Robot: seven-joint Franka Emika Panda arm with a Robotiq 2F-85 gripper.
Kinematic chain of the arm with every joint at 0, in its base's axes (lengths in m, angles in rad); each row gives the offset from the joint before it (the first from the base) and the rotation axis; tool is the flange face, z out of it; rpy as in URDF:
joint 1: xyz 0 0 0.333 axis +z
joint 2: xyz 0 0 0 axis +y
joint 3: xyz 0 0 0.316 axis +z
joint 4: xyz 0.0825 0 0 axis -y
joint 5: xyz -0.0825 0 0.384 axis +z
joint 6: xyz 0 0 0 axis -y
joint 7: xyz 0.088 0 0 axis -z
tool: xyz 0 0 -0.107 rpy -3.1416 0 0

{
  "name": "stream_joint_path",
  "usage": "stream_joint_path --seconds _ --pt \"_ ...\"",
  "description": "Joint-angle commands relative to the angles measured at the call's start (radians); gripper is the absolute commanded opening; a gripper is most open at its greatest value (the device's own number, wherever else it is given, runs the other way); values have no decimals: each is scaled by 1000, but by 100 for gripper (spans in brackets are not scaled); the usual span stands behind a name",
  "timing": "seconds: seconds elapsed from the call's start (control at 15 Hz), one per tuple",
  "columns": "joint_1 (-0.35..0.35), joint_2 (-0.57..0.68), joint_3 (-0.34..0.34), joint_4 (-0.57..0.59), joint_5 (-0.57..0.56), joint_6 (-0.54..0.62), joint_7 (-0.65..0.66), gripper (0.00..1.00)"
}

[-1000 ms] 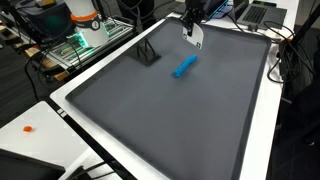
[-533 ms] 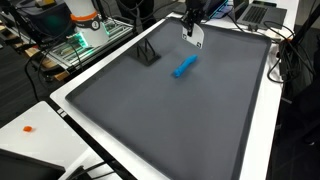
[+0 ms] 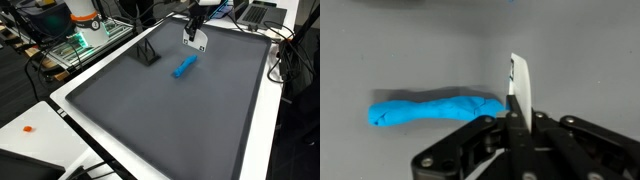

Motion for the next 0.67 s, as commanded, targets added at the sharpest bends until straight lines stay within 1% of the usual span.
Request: stream_joint_path --seconds 0.0,0.6 --pt "14 47 -26 54 -43 -24 -17 1" --pt "26 107 -55 91 -93 -2 -7 1"
